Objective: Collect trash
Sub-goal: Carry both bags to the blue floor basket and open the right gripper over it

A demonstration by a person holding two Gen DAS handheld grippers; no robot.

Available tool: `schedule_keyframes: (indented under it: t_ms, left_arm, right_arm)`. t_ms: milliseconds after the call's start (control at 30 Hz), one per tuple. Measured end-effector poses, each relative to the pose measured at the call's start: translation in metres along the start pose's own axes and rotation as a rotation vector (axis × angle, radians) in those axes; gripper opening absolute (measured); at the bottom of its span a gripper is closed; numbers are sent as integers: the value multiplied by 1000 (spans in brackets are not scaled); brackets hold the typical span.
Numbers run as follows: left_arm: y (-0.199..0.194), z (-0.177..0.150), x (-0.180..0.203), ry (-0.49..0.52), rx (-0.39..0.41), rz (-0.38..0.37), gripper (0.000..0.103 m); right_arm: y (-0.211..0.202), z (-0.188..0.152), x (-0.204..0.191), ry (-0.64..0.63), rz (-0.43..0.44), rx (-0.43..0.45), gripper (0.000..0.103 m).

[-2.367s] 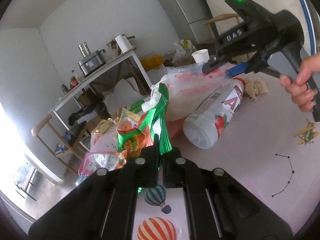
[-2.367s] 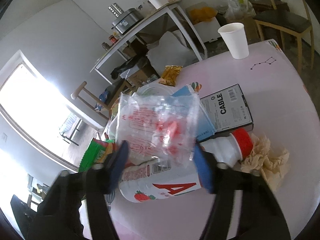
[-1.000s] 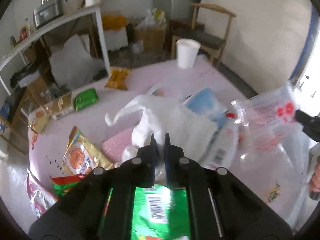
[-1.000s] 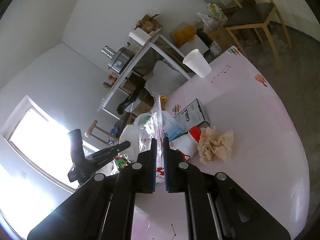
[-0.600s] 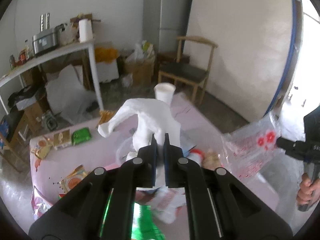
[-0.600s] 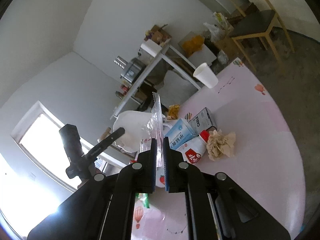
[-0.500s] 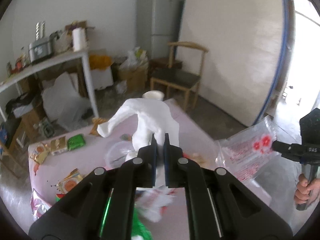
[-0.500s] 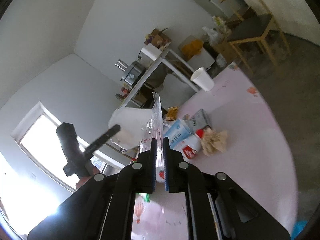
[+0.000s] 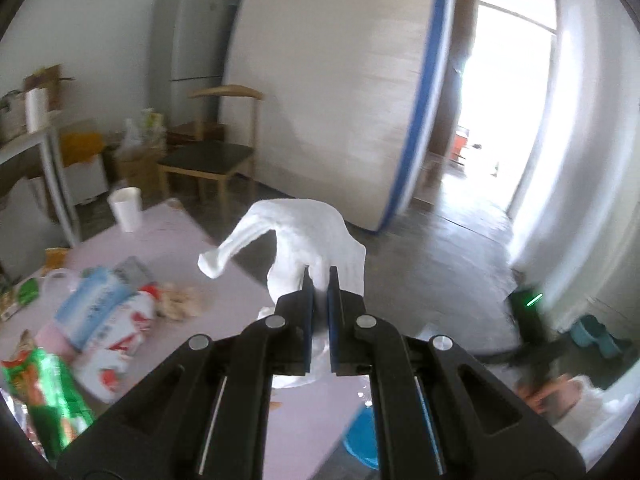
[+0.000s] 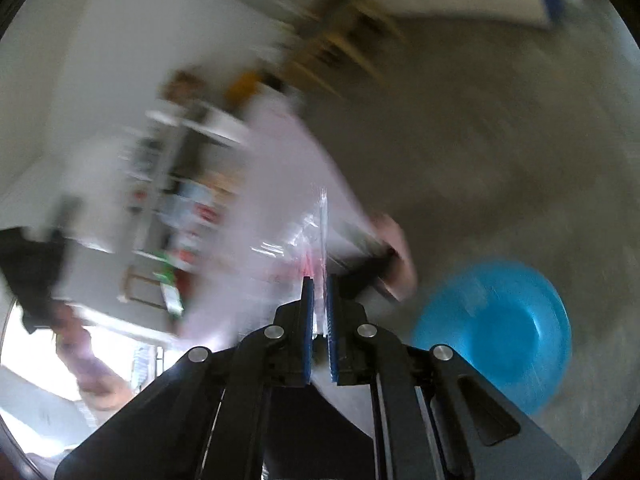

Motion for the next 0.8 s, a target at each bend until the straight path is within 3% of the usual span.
schedule_keyframes:
  t_ms: [200,300,367,500,633,700,767,800]
  left_arm:
    - [9,-14,28,48,-29,-30,4]
    - [11,-20,38,61,-38,-27,4]
    - [14,-24,43,64,-43,-30,4]
    - [26,-28,38,68,-67,-34,4]
    - [36,-32,40,62,-84,-41,4]
    - [41,-35,39,51,-96,-52,5]
    - [46,-38,39,45,-103,-55,5]
    - [50,-40,39,44,-115,-61,5]
  right_arm:
    - [100,-69,130,172,-239,-208,7]
    - [138,-86,157,109,-346,-250,7]
    - [156,-89,169,71,-368,-259,7]
    - [205,-87,191,30,-497,-338,7]
    - [225,-78,202,-34,-597,-336,10]
    - [243,-72,210,-54,-658,-391,29]
    - [257,-72,221,-35,-669,-467,58]
    - [264,-72,224,-40,-704,-493,58]
Point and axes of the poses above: each gripper's, at about its wrist camera, not at the fingertips, and y roughly the way its jaws point, x to its right, z to its top, the point moved 1 cm from there along y, roughly the way its jaws point, and after that the axes turned 2 degrees about x, right-handed, at the moved point
